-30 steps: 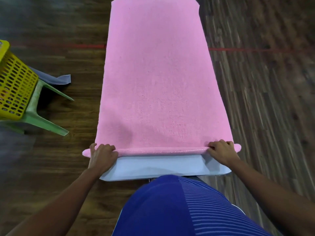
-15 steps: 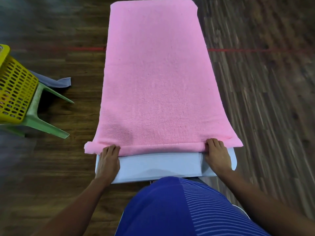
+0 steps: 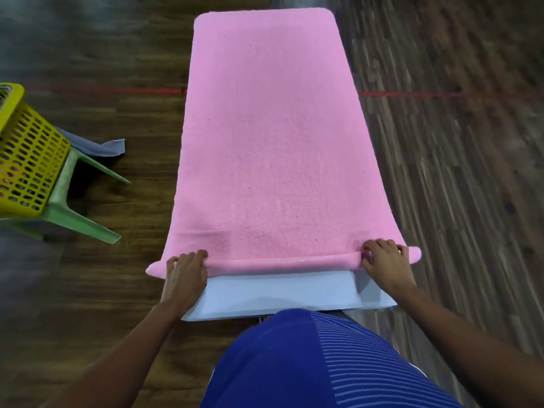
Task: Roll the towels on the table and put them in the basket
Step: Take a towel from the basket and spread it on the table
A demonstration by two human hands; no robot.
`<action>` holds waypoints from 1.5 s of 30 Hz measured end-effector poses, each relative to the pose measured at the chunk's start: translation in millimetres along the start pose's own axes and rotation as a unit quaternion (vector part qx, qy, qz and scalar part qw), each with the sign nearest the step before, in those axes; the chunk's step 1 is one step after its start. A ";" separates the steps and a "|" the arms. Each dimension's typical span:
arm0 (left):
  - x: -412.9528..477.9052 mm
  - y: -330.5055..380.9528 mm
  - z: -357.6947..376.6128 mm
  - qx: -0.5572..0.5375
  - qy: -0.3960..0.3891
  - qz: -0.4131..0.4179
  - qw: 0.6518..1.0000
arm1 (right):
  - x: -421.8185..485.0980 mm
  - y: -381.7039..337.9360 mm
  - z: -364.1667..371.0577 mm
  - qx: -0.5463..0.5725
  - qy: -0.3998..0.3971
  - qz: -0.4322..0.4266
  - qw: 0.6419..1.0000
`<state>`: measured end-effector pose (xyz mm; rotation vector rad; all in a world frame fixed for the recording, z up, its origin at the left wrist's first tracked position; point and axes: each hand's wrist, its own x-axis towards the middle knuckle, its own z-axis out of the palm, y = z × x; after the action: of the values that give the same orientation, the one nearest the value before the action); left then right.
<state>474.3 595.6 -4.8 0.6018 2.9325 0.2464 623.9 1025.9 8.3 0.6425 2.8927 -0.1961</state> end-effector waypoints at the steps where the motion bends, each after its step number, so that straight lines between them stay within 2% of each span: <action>1: 1.7 0.1 -0.5 -0.005 0.024 -0.006 1.000 | 1.1 0.1 1.1 0.008 0.020 -0.001 1.000; 3: 4.9 2.7 -1.9 -0.014 0.056 -0.001 0.998 | 4.2 -1.1 2.4 0.043 0.030 -0.015 0.999; 5: 6.2 7.5 -1.6 -0.042 0.054 0.018 0.997 | 3.3 -6.8 4.7 0.080 0.007 -0.019 0.997; 10: -5.9 5.9 16.0 -0.042 0.009 0.020 0.999 | -13.1 -7.1 24.1 0.065 0.011 -0.067 0.996; 16: 2.3 3.1 7.1 -0.029 -0.007 0.001 1.000 | -1.3 -4.7 15.1 0.045 0.014 -0.058 0.997; 23: 2.5 6.1 -5.5 -0.006 -0.034 0.017 0.999 | 11.2 -4.9 -9.1 -0.013 -0.130 -0.020 0.991; 25: 3.1 -0.5 -1.8 -0.007 -0.028 0.004 1.000 | 13.8 -4.6 -7.3 -0.005 -0.110 -0.005 0.994; 29: 2.9 -4.4 -0.8 0.033 0.049 0.000 0.998 | 13.6 -0.4 3.0 -0.012 0.033 -0.030 0.999; 33: 1.0 2.8 4.3 -0.034 0.031 0.008 0.999 | 7.0 -6.7 7.2 0.052 0.010 -0.065 0.996; 37: -6.6 -3.2 11.4 -0.039 -0.013 0.021 0.999 | -5.6 -6.3 18.9 0.036 0.008 -0.080 0.996; 41: -0.2 -8.5 6.4 -0.058 -0.012 0.014 0.998 | 4.4 -7.3 13.6 0.045 0.032 -0.060 0.997; 45: 8.2 -6.4 -4.7 -0.052 -0.008 0.023 0.998 | 13.0 -8.7 -0.8 -0.017 -0.015 -0.045 0.999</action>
<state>463.7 592.5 -2.3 0.6523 2.8713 0.3951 608.5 1023.6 7.4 0.4995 2.8920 -0.1667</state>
